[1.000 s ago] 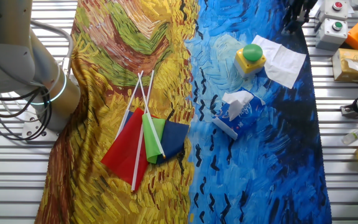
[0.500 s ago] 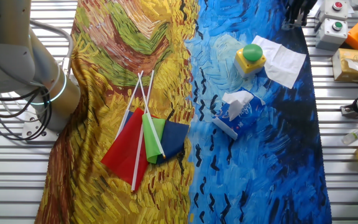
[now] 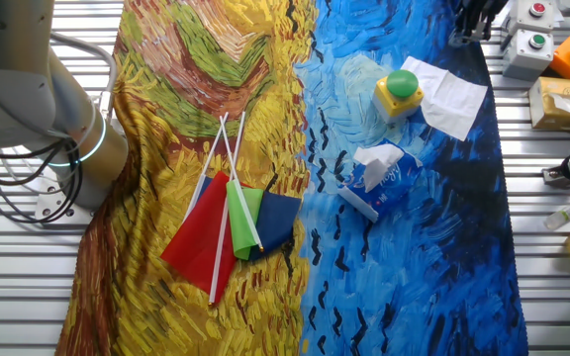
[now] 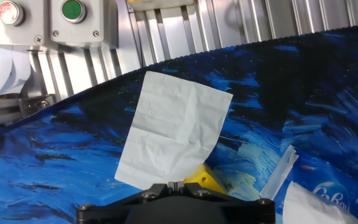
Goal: Pull out a napkin
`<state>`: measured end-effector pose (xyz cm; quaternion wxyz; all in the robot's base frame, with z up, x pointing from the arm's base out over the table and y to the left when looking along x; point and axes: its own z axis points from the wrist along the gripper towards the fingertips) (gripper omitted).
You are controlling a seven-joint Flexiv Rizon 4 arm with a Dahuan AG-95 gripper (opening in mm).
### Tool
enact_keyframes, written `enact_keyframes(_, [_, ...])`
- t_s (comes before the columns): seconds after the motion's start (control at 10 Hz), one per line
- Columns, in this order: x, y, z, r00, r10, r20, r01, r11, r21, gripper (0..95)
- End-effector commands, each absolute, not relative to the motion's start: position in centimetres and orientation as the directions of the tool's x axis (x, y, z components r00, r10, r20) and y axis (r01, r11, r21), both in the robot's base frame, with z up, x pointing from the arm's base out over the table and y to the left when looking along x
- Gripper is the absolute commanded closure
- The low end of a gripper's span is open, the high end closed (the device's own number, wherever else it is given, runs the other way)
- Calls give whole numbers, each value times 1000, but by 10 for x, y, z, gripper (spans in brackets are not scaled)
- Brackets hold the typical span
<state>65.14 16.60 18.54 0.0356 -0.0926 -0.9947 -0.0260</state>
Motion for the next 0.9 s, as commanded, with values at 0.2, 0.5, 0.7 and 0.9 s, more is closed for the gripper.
enact_keyframes(0.2, [649,165,186,-980,186,65,189,981,47,950])
enact_keyframes(0.5, [649,165,186,-979,195,65,198,979,48,950])
enact_keyframes(0.7, [649,165,186,-979,196,61,199,979,52,950])
enact_keyframes(0.9, [649,165,186,-979,195,62,199,979,55,950])
